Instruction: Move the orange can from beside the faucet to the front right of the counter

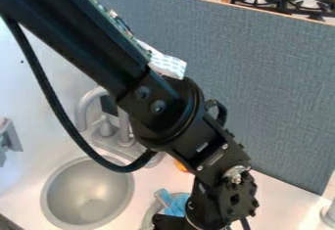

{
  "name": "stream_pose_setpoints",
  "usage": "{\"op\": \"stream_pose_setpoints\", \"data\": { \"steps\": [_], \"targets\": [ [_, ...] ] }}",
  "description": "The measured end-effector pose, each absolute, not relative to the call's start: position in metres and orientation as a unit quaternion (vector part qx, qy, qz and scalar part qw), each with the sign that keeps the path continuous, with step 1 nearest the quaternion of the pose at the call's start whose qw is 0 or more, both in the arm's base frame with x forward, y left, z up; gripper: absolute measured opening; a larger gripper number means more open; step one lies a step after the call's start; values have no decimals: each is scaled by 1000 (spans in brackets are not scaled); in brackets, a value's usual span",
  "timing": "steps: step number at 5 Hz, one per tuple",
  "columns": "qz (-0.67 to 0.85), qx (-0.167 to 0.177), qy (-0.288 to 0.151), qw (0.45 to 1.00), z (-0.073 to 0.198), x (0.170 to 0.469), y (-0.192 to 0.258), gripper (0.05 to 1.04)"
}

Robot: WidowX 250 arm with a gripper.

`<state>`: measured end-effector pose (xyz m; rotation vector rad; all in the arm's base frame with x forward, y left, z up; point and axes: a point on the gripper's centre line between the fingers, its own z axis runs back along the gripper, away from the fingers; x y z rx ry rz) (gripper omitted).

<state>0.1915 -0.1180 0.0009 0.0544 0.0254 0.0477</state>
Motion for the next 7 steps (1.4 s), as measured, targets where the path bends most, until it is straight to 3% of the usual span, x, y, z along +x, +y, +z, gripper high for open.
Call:
{"op": "stream_pose_setpoints", "data": {
  "steps": [1, 2, 3, 5, 7],
  "targets": [
    [25, 33, 22, 999, -3, 189, -116, 1002],
    [13, 37, -2, 999, 6, 213, -118, 1002],
    [45, 43, 7, 998, 11, 245, -97, 1002],
    [70, 8, -60, 996, 8, 326, -63, 1002],
    [-7, 22, -41, 999, -8, 367, -31, 1002]
  ]
}}
